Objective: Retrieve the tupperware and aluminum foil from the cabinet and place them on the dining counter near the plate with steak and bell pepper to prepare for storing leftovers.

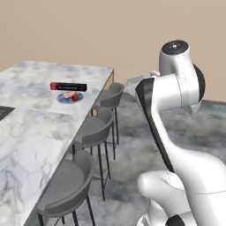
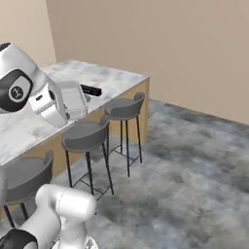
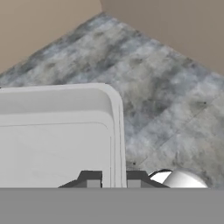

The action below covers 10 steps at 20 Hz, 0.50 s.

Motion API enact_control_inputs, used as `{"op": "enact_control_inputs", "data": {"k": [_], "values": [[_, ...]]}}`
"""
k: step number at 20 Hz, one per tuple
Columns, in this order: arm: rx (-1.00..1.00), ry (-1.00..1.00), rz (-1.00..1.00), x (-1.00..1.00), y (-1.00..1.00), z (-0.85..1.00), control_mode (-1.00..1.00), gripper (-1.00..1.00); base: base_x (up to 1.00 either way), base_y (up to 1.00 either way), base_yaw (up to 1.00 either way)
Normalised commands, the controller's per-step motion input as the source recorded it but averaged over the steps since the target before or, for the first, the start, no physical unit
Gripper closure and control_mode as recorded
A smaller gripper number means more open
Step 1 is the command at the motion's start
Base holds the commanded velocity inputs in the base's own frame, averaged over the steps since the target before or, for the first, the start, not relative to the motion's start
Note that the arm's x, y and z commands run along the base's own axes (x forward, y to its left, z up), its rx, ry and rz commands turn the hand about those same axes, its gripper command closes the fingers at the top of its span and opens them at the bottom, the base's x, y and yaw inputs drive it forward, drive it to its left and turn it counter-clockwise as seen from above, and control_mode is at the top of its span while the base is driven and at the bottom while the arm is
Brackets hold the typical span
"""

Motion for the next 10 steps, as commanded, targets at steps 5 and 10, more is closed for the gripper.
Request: {"op": "enact_control_inputs", "data": {"k": [5, 10], "values": [[0.00, 0.00, 0.00, 0.00, 0.00, 0.00, 1.00, 1.00, 0.86, -0.33, 0.51], [0.00, 0.00, 0.00, 0.00, 0.00, 0.00, 1.00, 1.00, 0.90, -0.46, 0.50]]}}
